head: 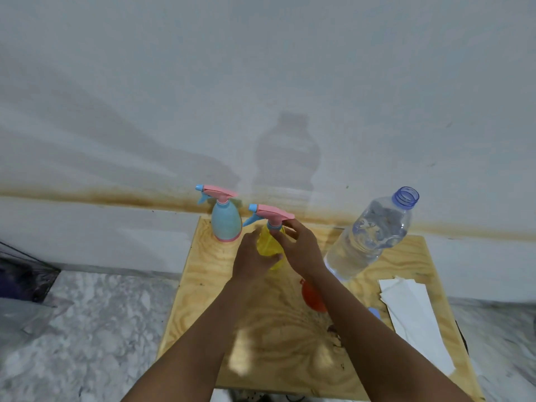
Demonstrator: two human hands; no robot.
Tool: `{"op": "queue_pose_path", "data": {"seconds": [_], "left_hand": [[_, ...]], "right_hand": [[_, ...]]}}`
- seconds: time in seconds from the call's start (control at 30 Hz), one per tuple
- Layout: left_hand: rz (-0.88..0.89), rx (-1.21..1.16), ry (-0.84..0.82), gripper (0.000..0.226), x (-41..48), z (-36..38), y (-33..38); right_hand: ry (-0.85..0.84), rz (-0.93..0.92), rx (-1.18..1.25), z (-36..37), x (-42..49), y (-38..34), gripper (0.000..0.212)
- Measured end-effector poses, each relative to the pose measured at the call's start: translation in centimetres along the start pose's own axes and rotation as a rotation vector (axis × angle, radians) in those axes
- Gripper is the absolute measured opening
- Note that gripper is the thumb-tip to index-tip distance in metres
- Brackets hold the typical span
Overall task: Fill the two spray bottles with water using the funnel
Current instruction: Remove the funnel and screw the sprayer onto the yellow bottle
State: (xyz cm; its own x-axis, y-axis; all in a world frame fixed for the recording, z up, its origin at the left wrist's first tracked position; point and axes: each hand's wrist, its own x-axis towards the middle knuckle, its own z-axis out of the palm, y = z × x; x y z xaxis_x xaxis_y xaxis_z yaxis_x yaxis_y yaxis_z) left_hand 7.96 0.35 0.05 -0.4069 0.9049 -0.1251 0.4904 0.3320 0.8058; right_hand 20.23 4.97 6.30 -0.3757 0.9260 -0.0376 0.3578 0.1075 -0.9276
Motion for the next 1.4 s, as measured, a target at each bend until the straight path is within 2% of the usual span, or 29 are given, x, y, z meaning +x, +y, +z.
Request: {"op": "queue_pose_path", "data": {"seconds": [0.27,0.43,0.57,0.7,0.9,1.07,1.3,1.4], "left_hand": [[-0.012,-0.05,0.034,0.071,3.8,0.2,-0.8],[-0.009,-0.103,0.055,0.066,4.3,0.5,-0.5],[-0.033,-0.109,0.075,0.06,4.8,0.5,0.1],[-0.066,-0.078,0.075,0.071,5.3,0.3,0.3],[-0.081,-0.062,0.055,0.076,5.6,0.1,0.6],[-0.071,-0.081,0.053,0.077,4.8,0.1,0.8],[-0.214,-0.155,0.077,0.088,-1.8,1.5,2.3],[-0.177,-0.179,0.067,0.08,-4.9,2.7,4.3]], "right_hand": [[0.007,0.064,-0.018,1.6,3.2,0.1,0.033],[0.084,0.086,-0.159,1.7,3.8,1.1,0.041],[0.068,0.086,-0.131,1.6,4.0,1.4,0.039],[0.008,0.11,-0.106,1.3,4.4,1.4,0.04],[-0.043,0.112,-0.128,0.3,4.1,1.4,0.041],[-0.001,0.082,-0.11,-1.6,1.1,0.3,0.035],[0.099,0.093,-0.137,-5.8,-6.7,2.3,0.021],[0.172,0.124,-0.193,-8.1,-9.3,4.1,0.018]]}}
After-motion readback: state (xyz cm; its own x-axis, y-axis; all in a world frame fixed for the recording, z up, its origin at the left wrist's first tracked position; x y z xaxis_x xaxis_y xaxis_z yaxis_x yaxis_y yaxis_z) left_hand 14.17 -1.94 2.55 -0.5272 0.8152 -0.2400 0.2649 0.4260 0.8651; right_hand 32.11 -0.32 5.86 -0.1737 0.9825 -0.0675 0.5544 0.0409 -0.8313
